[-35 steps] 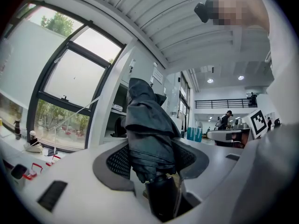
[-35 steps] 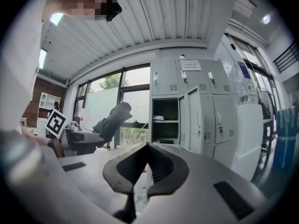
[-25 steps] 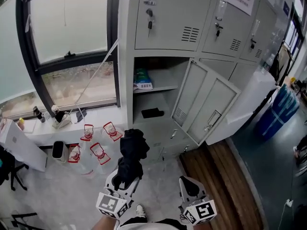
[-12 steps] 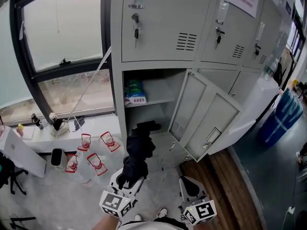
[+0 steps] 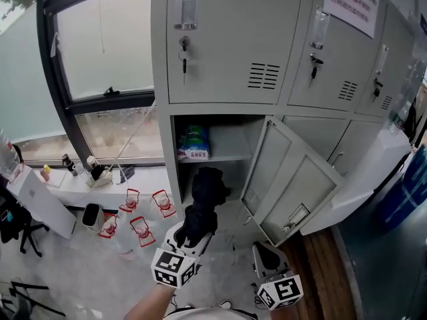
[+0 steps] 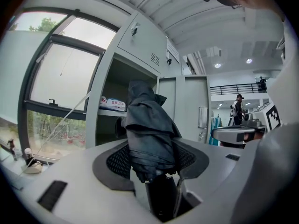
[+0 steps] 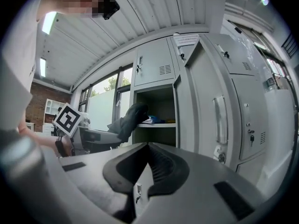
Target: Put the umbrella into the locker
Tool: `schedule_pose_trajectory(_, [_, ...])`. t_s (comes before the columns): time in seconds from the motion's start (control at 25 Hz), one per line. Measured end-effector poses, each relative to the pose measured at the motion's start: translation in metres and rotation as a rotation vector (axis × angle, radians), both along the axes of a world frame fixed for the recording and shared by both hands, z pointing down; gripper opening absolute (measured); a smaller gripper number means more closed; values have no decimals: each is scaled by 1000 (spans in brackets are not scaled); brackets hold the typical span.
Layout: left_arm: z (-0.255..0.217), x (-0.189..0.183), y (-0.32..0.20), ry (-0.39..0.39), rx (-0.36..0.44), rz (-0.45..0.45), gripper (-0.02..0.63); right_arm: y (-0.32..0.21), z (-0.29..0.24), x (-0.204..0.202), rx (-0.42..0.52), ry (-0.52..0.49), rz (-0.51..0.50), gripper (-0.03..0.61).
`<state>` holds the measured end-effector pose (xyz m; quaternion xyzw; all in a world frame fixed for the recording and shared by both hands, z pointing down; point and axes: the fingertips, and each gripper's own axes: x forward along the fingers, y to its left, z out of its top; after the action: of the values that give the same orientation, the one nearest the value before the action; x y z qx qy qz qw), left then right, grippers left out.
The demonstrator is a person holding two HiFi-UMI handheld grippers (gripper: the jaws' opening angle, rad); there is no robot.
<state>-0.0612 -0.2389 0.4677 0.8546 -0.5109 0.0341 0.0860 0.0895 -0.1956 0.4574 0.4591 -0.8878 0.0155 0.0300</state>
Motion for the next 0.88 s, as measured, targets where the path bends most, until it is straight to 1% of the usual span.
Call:
schedule_pose_trajectory(0.24, [-16, 14, -28, -13, 28, -7, 235, -9, 4, 3, -8, -11, -25, 17])
schedule_pose_trajectory(0.68, [-62, 31, -95, -16, 63, -21, 235, -7, 4, -5, -12, -3, -61, 17])
schedule_pose_trajectory(0.88, [-82, 38, -125, -28, 82, -38, 235, -3, 2, -1, -7, 2, -61, 17])
